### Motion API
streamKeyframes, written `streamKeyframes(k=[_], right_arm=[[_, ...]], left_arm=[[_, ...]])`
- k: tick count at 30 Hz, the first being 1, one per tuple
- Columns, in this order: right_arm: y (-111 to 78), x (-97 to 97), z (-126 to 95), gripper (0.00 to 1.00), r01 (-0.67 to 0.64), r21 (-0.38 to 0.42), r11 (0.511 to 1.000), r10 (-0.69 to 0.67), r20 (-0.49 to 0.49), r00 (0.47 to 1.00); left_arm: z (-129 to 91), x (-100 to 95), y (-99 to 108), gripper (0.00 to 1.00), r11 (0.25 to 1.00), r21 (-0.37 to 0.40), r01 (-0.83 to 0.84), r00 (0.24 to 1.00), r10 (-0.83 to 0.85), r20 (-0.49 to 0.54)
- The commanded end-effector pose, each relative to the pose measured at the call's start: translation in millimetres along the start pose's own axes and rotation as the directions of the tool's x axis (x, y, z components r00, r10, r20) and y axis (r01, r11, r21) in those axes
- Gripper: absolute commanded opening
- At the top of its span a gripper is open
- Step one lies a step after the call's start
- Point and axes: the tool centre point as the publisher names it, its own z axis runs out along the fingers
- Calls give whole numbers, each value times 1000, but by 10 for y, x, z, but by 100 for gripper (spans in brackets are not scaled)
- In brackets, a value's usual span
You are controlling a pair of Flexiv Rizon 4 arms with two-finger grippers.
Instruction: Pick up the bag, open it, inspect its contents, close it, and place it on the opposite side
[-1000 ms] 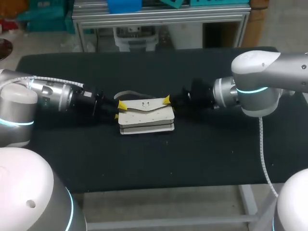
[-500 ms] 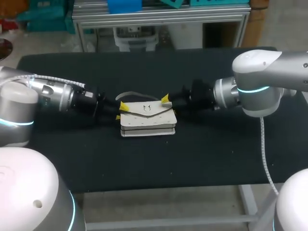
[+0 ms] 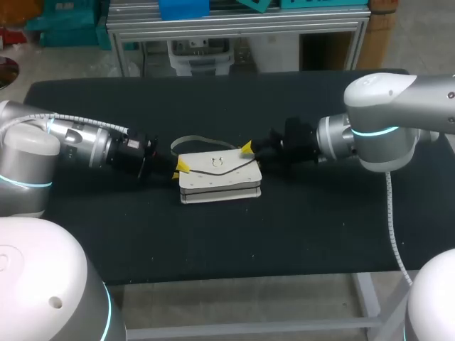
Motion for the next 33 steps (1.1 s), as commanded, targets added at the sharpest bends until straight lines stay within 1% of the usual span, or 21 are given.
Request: streamKeyframes(k=[1,2,3,4,6,8,9,10,11,12,14,15,20,21,22,23,24,29,31,32,33], right_arm=[[-24,66,80,0,0,-1,1000,0,2,1000],[-25,74,72,0,0,-3,1000,0,2,1000],[-26,78,70,0,1,-3,1000,-1,3,1000],[-25,85,68,0,3,-1,1000,-3,5,1000],[-30,99,53,0,4,-3,1000,-4,4,1000],[-32,105,31,0,0,-14,1000,0,-2,1000],[-33,106,23,5,0,-15,1000,0,-2,1000],[-34,106,16,31,1,-16,1000,-1,-4,1000],[-34,106,16,45,3,-16,1000,-3,-4,1000],[-34,102,15,47,3,-17,1000,-3,-4,1000],[-33,82,19,54,-1,-18,1000,1,-8,1000],[-34,71,23,52,-6,-18,1000,6,-12,1000],[-33,24,43,49,-20,-10,1000,19,-18,1000],[-30,15,46,47,-22,-9,1000,22,-19,1000],[-29,11,48,36,-24,-8,1000,23,-19,1000],[-29,8,50,10,-24,-6,1000,24,-14,1000],[-29,6,56,0,-21,-6,1000,21,-5,1000],[-29,-10,61,0,-22,5,1000,22,-5,1000],[-31,-13,58,0,-24,30,999,24,-4,1000],[-33,-14,56,19,-24,43,999,24,2,1000],[-39,-14,54,48,-24,47,999,23,12,1000]], left_arm=[[98,0,-7,0,1000,13,-13,1000,13,0],[94,-2,-7,0,1000,14,-14,1000,14,1],[91,-2,-7,7,1000,16,-16,1000,16,4],[86,-3,-7,34,999,26,-21,1000,21,10],[73,-3,0,66,999,26,-24,1000,24,10],[60,1,10,92,999,31,-29,1000,29,12],[54,3,13,95,999,31,-30,999,30,12],[50,6,15,100,999,31,-30,999,30,11],[49,9,17,100,999,32,-33,999,32,9],[47,11,18,100,999,33,-33,999,33,8],[47,14,17,100,999,33,-33,999,33,4],[50,16,14,100,999,33,-32,999,32,3],[65,8,2,100,999,33,-27,1000,27,1],[69,6,2,100,999,33,-26,1000,26,1],[72,5,2,100,999,34,-25,1000,25,1],[73,5,2,100,999,34,-25,1000,25,1],[73,4,2,100,999,34,-24,1000,24,2],[57,10,8,100,999,39,-14,1000,14,-2],[43,17,22,100,999,42,-11,1000,11,-1],[35,22,30,100,999,47,-8,1000,8,2],[24,26,39,100,999,50,-5,1000,4,7]])
